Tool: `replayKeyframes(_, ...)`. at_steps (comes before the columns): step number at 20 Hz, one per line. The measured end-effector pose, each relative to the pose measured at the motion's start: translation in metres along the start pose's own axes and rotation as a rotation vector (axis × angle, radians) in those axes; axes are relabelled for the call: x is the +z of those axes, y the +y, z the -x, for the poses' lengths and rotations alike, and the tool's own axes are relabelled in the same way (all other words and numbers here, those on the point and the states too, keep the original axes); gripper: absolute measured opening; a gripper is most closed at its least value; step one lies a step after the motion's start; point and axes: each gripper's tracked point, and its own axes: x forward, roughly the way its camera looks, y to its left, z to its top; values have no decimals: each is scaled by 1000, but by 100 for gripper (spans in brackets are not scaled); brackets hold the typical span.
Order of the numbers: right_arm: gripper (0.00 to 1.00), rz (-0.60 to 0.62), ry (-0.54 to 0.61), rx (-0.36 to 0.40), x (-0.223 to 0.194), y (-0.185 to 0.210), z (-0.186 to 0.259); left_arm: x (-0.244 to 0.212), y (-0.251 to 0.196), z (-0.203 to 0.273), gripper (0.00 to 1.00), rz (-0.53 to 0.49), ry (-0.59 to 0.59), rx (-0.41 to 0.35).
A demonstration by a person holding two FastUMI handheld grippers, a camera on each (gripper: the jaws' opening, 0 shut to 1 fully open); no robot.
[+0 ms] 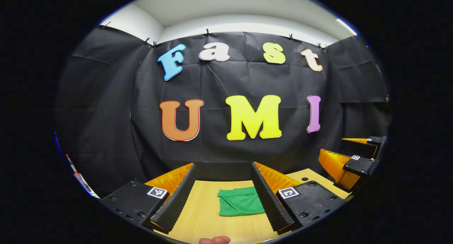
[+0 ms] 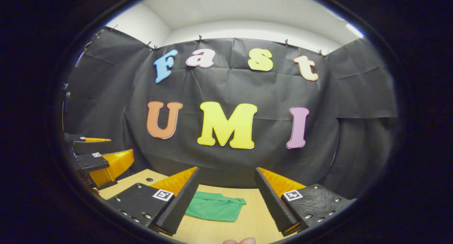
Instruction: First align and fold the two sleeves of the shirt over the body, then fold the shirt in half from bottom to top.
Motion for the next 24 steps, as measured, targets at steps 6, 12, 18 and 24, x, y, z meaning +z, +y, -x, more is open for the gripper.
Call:
replayKeyframes(6, 94, -18, 2, -7, -3, 10, 11, -9, -7, 6, 98, 8, 21, -17)
replayKeyframes(12, 96, -55, 43, -3, -13, 10, 2, -8, 0, 0, 98, 11, 3, 9)
replayKeyframes(18, 94, -72, 65, -20, -19, 3, -6, -12, -8, -7, 98, 6, 15, -1)
replayKeyframes(24, 94, -59, 57, -36, -18, -4, -13, -11, -17, -15, 98, -15, 9, -14)
